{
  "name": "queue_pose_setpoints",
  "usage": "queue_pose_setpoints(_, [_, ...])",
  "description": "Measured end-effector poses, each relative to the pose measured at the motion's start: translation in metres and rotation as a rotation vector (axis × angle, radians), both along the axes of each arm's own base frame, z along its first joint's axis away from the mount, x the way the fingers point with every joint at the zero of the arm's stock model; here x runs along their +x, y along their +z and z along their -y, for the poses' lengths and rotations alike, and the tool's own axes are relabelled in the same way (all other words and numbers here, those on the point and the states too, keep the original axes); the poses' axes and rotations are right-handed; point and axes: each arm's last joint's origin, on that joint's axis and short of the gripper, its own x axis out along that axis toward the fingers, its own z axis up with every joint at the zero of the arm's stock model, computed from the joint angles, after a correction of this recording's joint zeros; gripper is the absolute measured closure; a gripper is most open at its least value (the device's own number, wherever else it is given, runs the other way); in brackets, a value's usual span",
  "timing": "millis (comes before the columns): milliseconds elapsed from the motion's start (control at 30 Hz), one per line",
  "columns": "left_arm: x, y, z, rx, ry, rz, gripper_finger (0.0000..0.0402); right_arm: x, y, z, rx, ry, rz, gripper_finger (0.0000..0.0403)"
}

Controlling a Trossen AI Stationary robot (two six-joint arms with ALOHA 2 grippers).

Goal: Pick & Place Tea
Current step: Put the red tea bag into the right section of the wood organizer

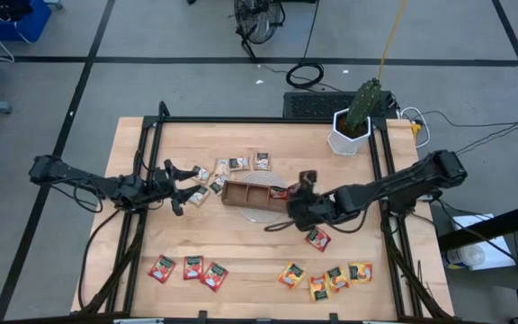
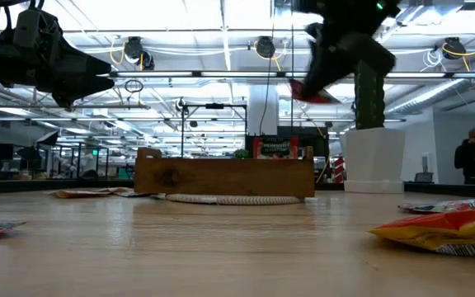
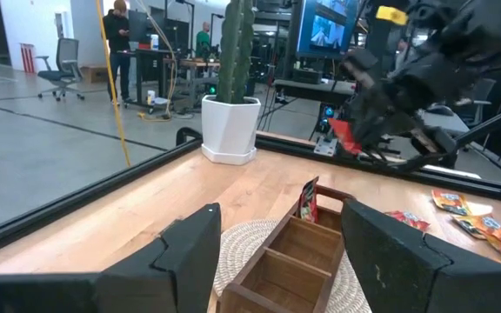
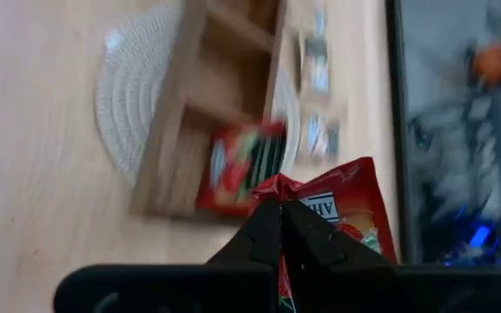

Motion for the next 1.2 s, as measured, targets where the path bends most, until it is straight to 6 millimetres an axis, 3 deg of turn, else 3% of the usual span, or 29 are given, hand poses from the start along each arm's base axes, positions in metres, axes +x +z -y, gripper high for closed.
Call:
queue_pose_setpoints(100, [0.0,0.0,0.0,0.0,-0.001,0.0,0.0163,0.013,0.002,-0.004,-0.105,0.139,-0.084,0.0402])
queue_pose_setpoints(200, [0.0,0.0,0.0,0.0,0.0,0.0,0.0162,0.024,-0.012,-0.008,-0.204,0.305,-0.233,0.0403])
queue_pose_setpoints(367, [0.0,0.0,0.0,0.0,0.0,0.0,0.0162,0.039,-0.034,-0.012,-0.267,0.404,-0.35,0.0403])
queue_pose_setpoints(567, [0.0,0.0,0.0,0.0,0.0,0.0,0.0162,0.044,-0.057,-0.011,-0.423,0.408,-0.486,0.0403])
queue_pose_setpoints(867, [0.0,0.0,0.0,0.0,-0.001,0.0,0.0162,0.046,-0.058,-0.011,-0.461,0.413,-0.497,0.0399])
queue_pose_setpoints(1200, [0.0,0.0,0.0,0.0,0.0,0.0,0.0162,0.047,-0.059,-0.007,-0.428,0.408,-0.488,0.0325])
